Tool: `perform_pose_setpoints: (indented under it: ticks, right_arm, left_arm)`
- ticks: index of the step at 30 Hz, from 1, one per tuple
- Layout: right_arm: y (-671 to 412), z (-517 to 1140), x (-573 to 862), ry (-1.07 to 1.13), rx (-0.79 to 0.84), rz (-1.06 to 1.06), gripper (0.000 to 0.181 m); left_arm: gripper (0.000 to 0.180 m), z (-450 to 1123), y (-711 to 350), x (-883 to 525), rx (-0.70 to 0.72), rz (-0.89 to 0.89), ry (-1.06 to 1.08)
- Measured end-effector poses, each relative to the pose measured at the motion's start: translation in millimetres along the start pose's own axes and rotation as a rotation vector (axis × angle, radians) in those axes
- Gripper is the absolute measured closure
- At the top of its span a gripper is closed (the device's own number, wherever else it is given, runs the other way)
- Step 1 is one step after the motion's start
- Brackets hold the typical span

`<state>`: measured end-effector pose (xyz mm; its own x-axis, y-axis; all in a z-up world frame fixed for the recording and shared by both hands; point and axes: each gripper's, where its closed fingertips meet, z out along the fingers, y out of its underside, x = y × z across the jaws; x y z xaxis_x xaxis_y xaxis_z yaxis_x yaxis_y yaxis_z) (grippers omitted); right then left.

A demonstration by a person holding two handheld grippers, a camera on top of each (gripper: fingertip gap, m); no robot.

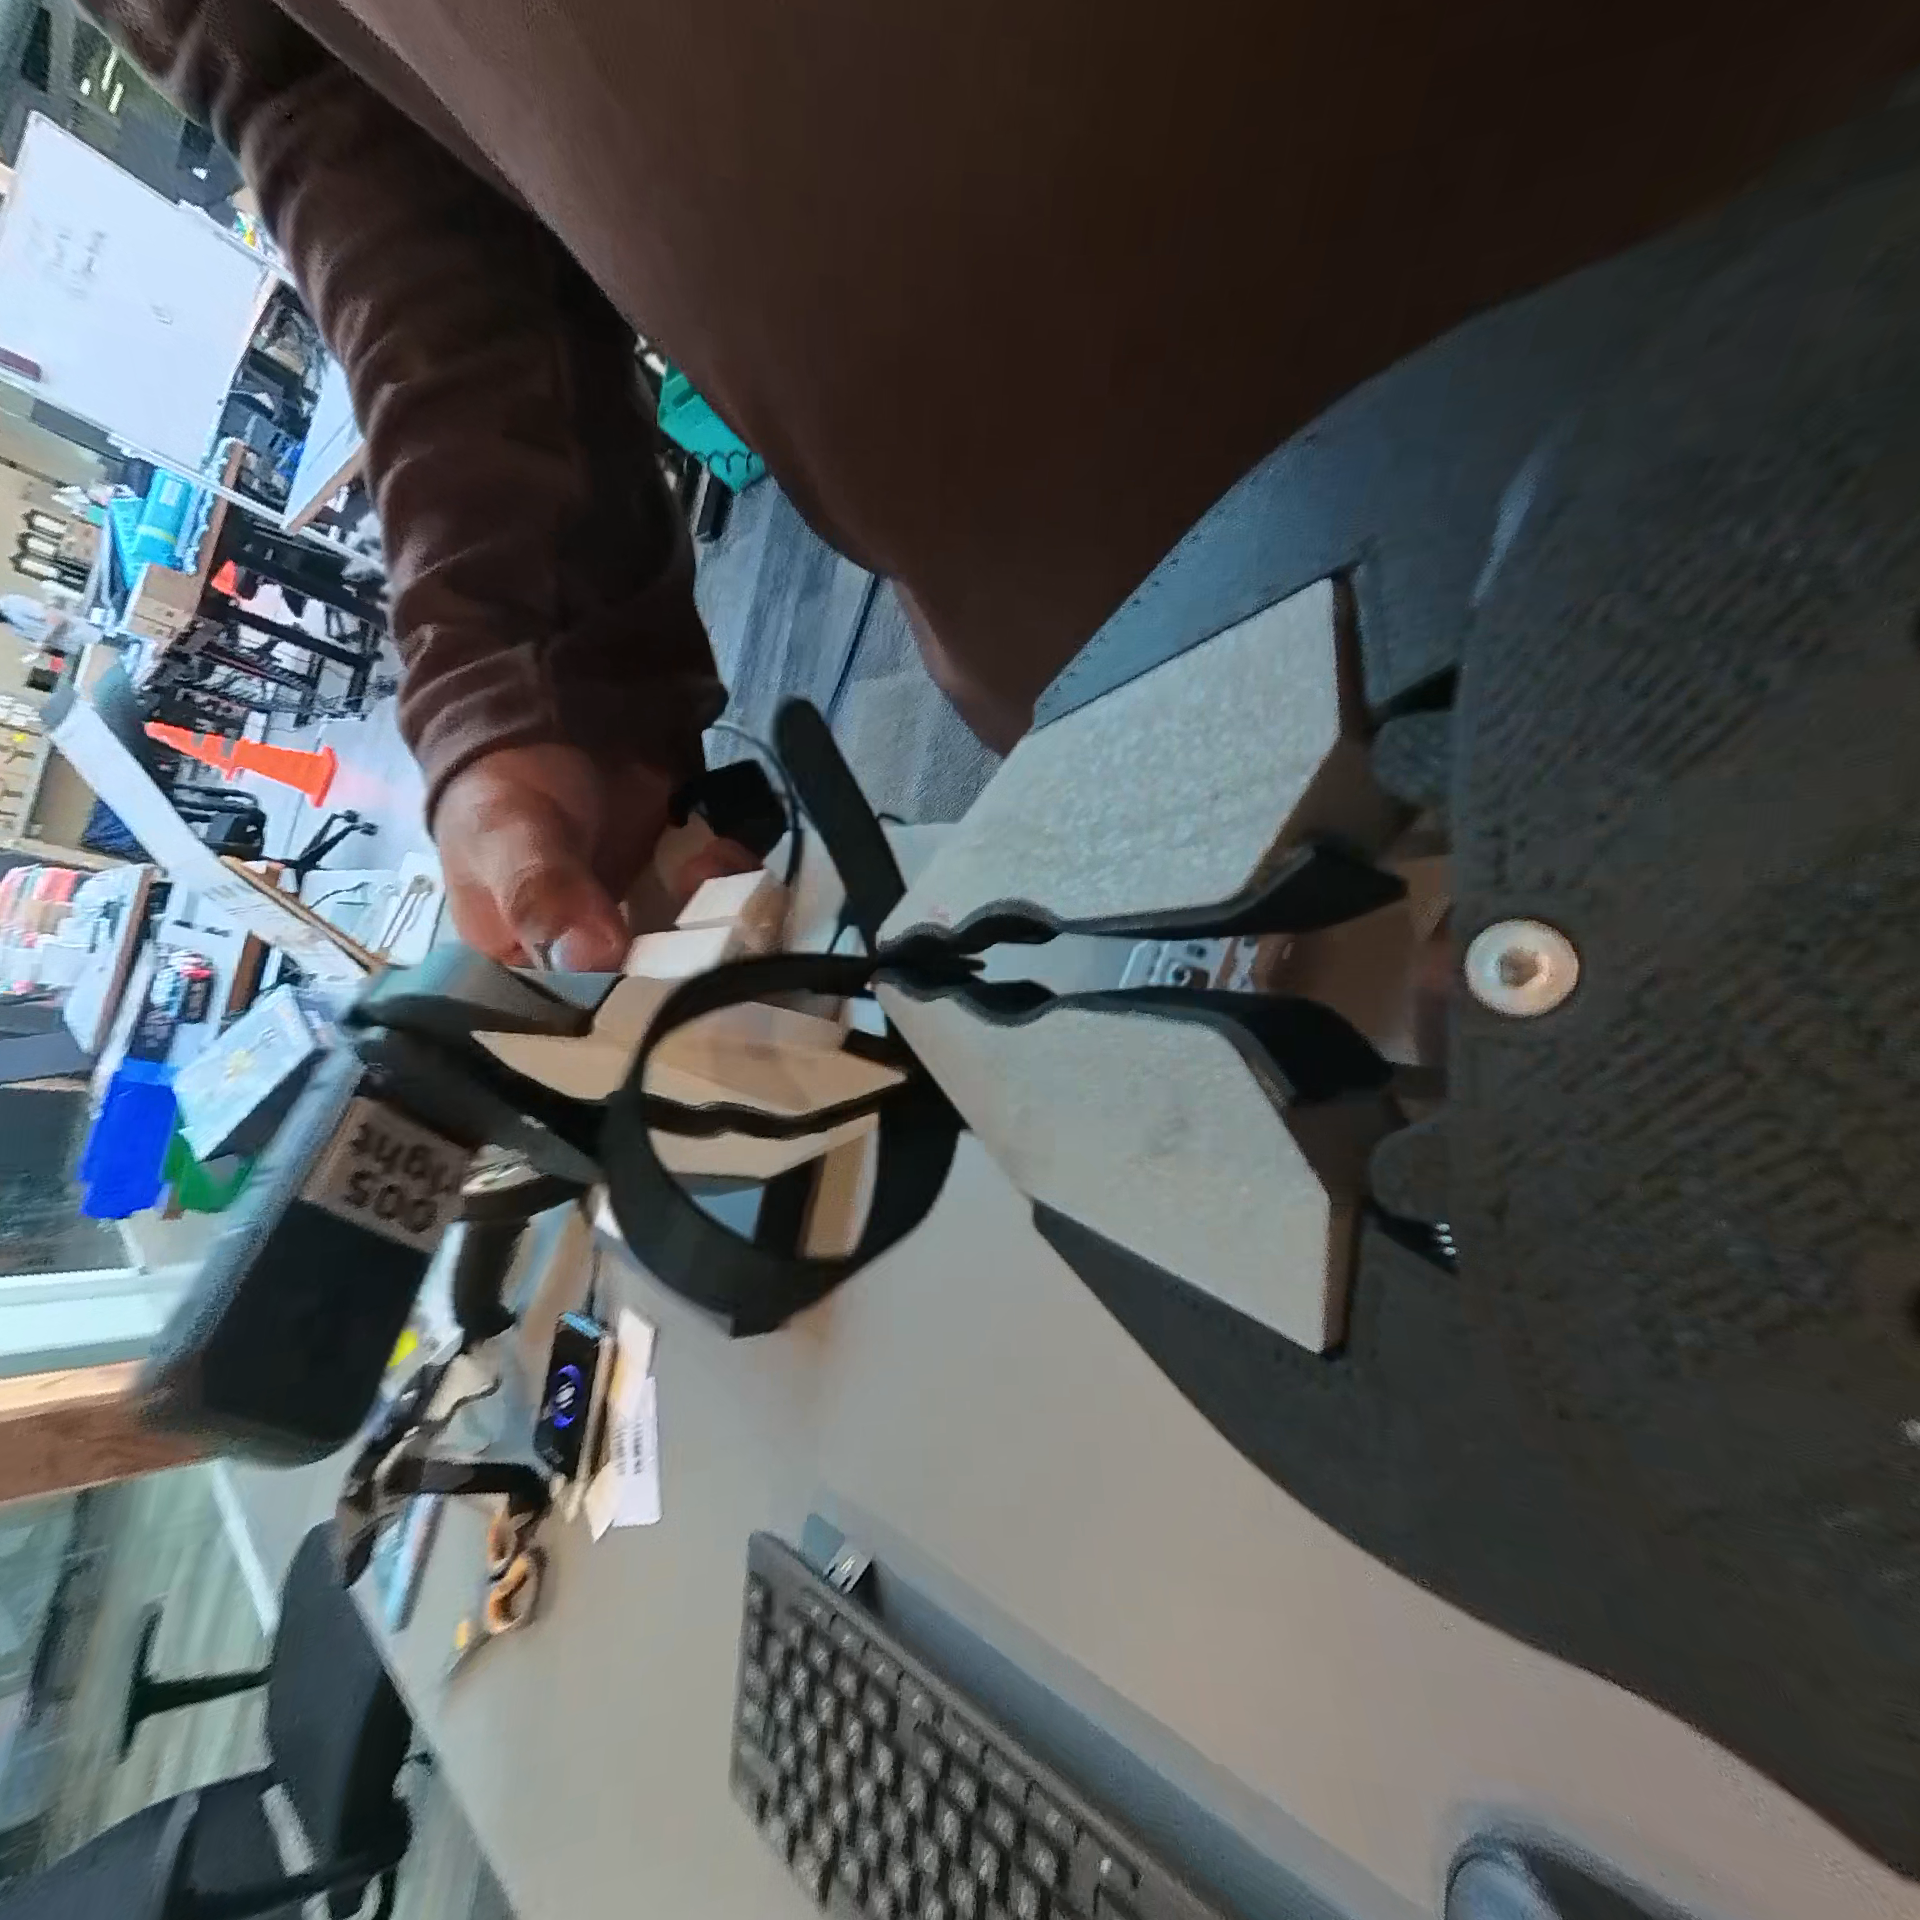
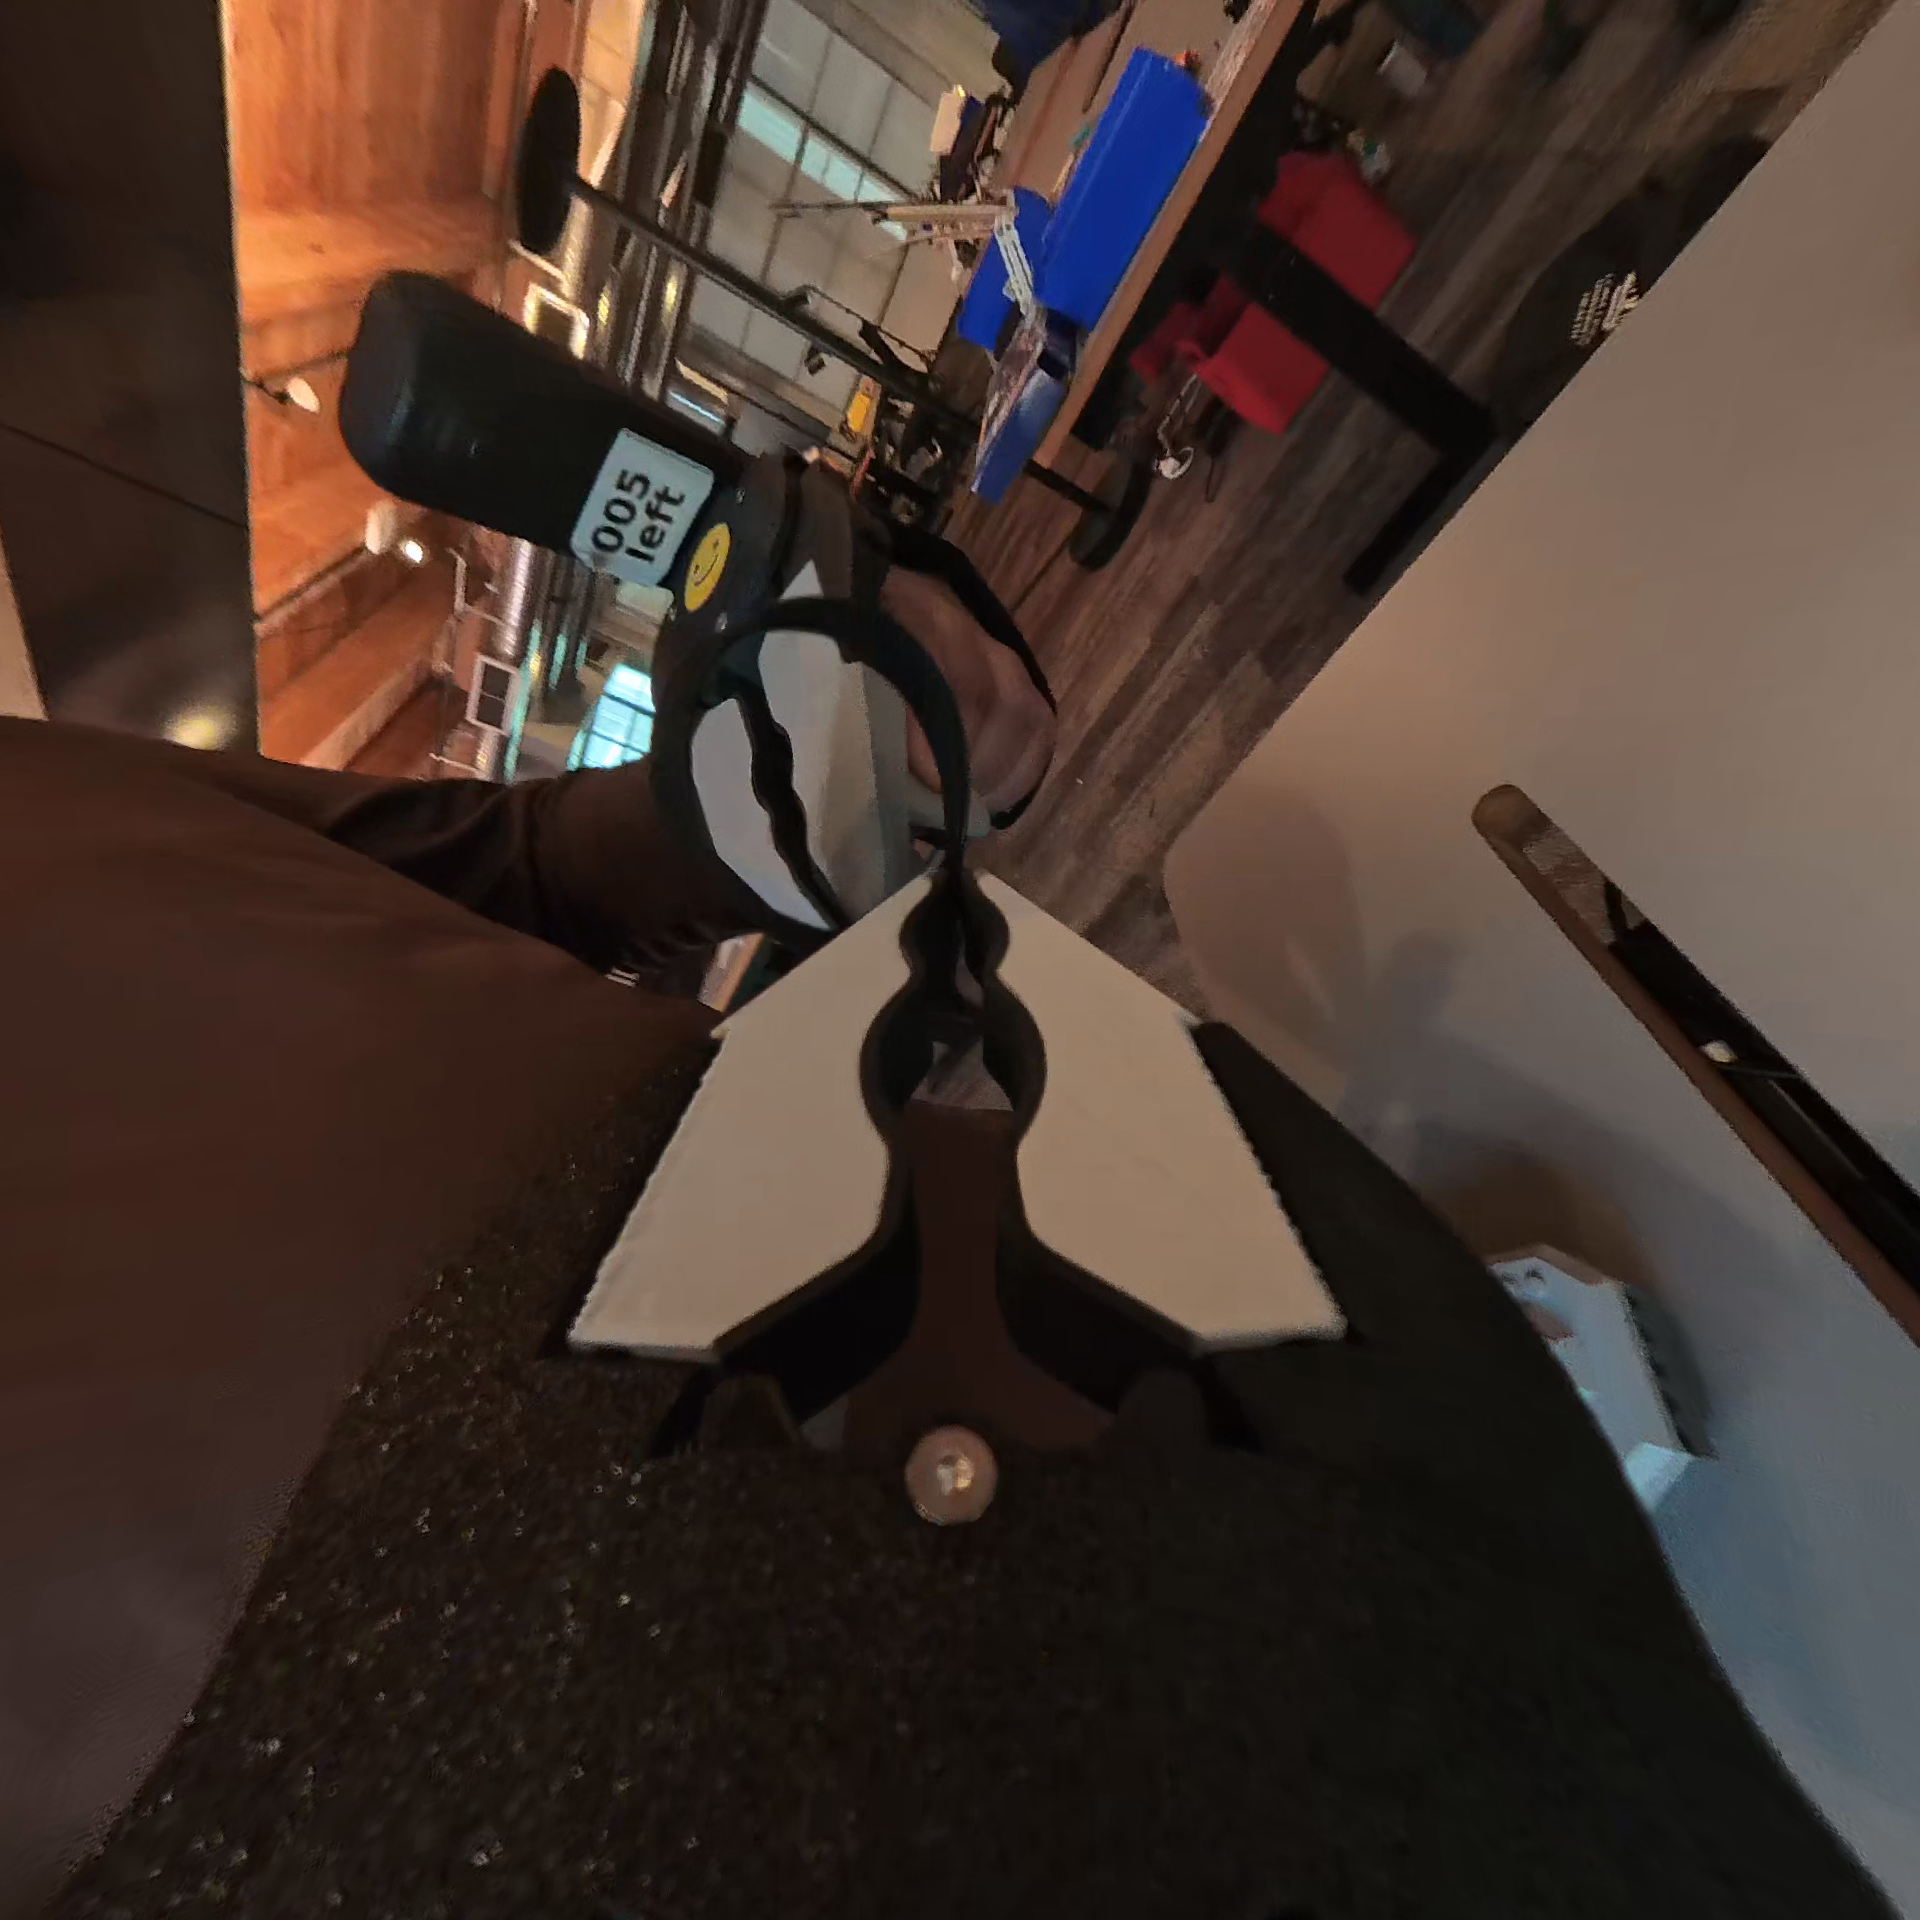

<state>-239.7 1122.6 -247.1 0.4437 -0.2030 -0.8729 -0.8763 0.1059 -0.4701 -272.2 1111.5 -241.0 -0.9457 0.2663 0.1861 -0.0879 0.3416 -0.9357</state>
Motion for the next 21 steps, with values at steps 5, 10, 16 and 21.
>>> perform_pose_setpoints:
  ticks: [5, 10, 16, 21]
  right_arm:
    - [-15.3, -15.0, 29.7, 0.241, 0.06, -0.091, 0.181]
    - [-49.1, -41.7, 24.4, 0.241, 0.18, -0.123, 0.18]
    - [-32.6, -57.5, 43.8, 0.555, 0.016, -0.343, 0.181]
    - [-25.9, -79.2, 59.4, 0.784, -0.081, -0.504, 0.181]
  left_arm:
    - [0.18, 13.3, 14.5, 26.3, -0.035, -0.142, 0.153]
    - [0.18, 27.4, 38.8, 30.5, -0.132, -0.13, 0.122]
    - [0.18, 11.2, 29.3, 11.6, -0.056, -0.281, 0.112]
    - [0.18, -11.3, 18.8, 5.5, 0.066, -0.453, 0.2]
